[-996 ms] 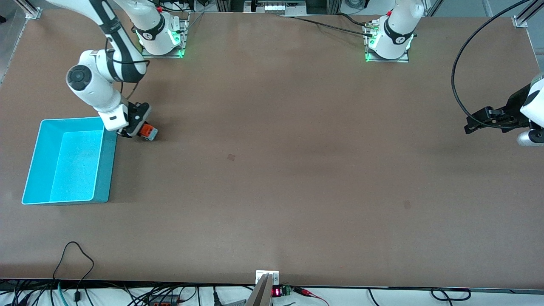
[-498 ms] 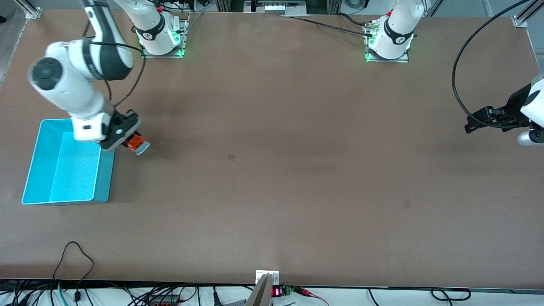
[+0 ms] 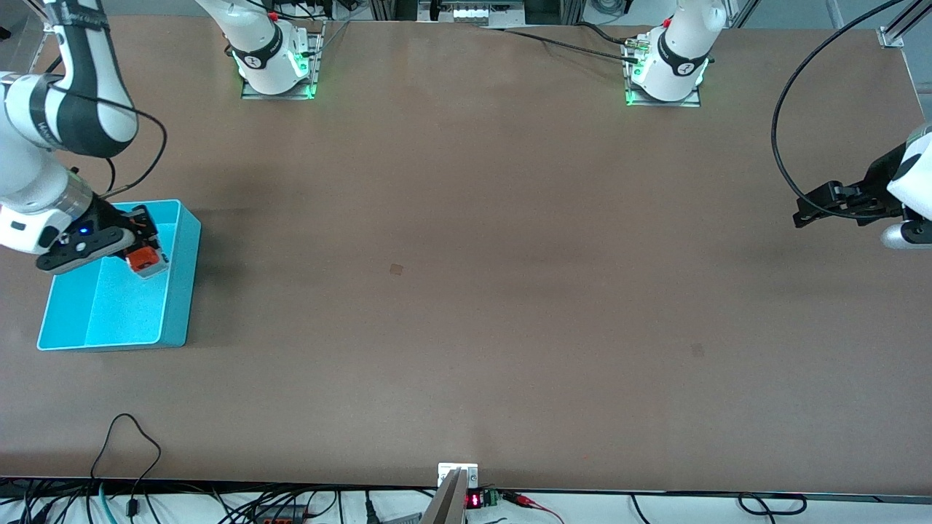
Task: Wind up bus and store in blue box
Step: 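Carry the bus into the cyan box with the right gripper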
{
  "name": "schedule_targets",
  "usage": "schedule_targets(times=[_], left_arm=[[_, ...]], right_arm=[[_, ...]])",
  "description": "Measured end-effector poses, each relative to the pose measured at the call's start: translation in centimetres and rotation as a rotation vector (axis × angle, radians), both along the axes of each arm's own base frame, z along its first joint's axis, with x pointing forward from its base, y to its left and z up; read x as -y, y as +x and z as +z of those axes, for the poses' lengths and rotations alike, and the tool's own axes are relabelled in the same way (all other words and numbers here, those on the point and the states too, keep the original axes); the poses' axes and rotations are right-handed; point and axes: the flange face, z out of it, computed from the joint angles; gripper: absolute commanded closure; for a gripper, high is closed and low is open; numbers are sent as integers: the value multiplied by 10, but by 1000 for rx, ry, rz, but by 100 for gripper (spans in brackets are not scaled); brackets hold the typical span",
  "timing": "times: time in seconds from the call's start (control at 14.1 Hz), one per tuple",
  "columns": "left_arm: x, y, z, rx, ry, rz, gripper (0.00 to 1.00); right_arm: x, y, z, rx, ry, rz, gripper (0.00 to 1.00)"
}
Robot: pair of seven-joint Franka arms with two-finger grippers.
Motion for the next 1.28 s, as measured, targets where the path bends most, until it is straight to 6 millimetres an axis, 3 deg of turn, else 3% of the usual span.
schedule_targets(times=[0.14,0.28,0.64,0.78,1.0,1.07,1.14,1.21,1.28], left_arm=[[2,-1,1,-1,0,-6,0],[4,-2,3,-3,0,-8,0],[9,-3,5,0,-1,-18,0],[10,-2,5,5,-2,-21,0],[3,-4,4,-9,-2,-8,0],[0,-4,3,-11,-2,-3,0],[-2,-4,3,-12,-2,0,0],[-2,-5,3,-13,-2,1,0],[-2,-5,3,-14,-2,0,0]], right_arm=[[39,1,-18,26,-13,-66,100],[64,1,-42,31,-22,-111,100],[85,4,-108,-7,-19,-252,100],[94,1,-125,-32,-20,-292,100],[124,-13,-148,-69,-27,-351,98],[130,-16,-151,-75,-27,-362,92],[132,-17,-153,-77,-24,-370,67],[132,-17,-155,-78,-19,-375,33],[131,-17,-156,-79,-15,-379,32]])
